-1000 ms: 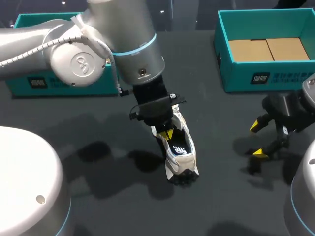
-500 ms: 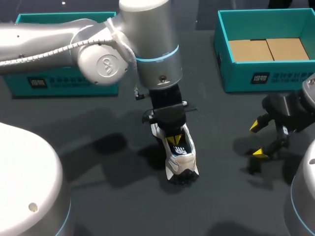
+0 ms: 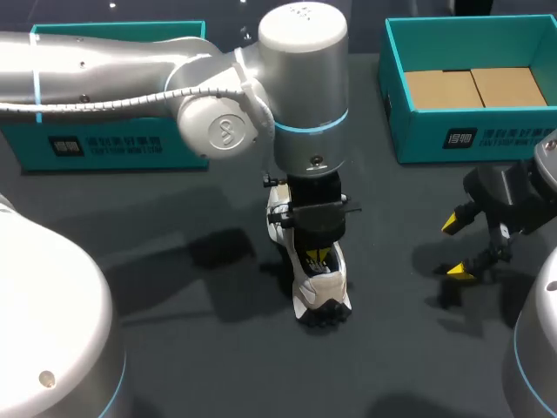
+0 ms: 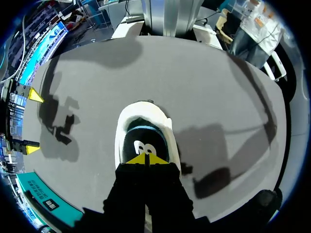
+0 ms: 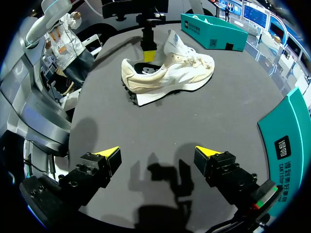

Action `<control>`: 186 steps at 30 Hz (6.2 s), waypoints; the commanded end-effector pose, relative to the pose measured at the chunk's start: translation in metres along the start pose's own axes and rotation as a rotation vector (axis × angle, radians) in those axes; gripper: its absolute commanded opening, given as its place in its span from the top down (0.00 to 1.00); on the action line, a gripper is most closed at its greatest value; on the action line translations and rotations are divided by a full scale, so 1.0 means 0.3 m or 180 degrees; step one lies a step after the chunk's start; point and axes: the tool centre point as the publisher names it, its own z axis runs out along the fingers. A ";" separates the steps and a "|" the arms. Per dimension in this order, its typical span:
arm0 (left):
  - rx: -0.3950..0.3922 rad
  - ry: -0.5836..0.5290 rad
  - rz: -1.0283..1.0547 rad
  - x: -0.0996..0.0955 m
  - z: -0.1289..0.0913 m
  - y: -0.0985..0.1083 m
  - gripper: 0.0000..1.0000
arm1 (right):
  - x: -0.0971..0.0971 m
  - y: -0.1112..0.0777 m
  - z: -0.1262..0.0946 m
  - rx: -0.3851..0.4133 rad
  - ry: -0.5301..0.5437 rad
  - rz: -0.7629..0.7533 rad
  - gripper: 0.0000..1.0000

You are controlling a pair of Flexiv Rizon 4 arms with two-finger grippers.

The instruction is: Take the shoe out of the shoebox, open the shoe tongue, remove and reinsert the insole, then place the shoe into the shoebox

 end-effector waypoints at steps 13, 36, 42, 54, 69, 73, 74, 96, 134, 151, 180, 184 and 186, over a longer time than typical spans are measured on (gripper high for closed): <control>0.0020 0.0270 -0.0067 -0.013 0.147 0.027 1.00 | 0.003 -0.001 0.000 0.0003 -0.0005 -0.0002 0.00; -0.0118 0.0382 -0.0251 0.033 0.185 0.028 1.00 | 0.003 -0.001 0.000 0.0003 -0.0005 -0.0002 0.00; -0.0125 0.0269 -0.0311 0.011 0.220 0.041 1.00 | 0.003 -0.001 0.000 0.0003 -0.0005 -0.0002 0.00; -0.0380 -0.0059 -0.0104 0.020 0.071 -0.033 1.00 | 0.003 -0.001 0.000 0.0003 -0.0005 -0.0002 0.00; -0.0364 0.0577 -0.0213 0.020 0.240 -0.009 1.00 | 0.003 -0.001 0.000 0.0003 -0.0005 -0.0002 0.00; -0.0364 0.0562 -0.0240 0.015 0.244 -0.010 1.00 | 0.003 -0.001 0.000 0.0003 -0.0005 -0.0002 0.00; -0.0369 0.0515 -0.0231 0.014 0.228 -0.016 1.00 | 0.003 -0.001 0.000 0.0003 -0.0005 -0.0002 0.00; -0.0060 -0.0193 -0.0348 -0.053 0.242 -0.021 1.00 | 0.003 -0.001 0.000 0.0003 -0.0005 -0.0002 0.00; -0.1065 0.0107 -0.0648 0.003 0.020 0.067 0.82 | 0.003 -0.001 0.000 0.0003 -0.0005 -0.0002 0.00; -0.0927 0.0058 -0.0473 0.020 0.034 0.106 0.21 | 0.003 -0.001 0.000 0.0003 -0.0005 -0.0002 0.00; -0.0726 -0.0072 -0.0370 0.017 -0.062 0.217 0.26 | 0.003 -0.001 0.000 0.0003 -0.0005 -0.0002 0.00; -0.0725 -0.0046 -0.0359 0.034 -0.087 0.238 0.25 | 0.003 -0.001 0.000 0.0003 -0.0005 -0.0002 0.00; -0.0690 -0.0062 -0.0349 0.045 -0.104 0.245 0.25 | 0.003 -0.001 0.000 0.0003 -0.0005 -0.0002 0.00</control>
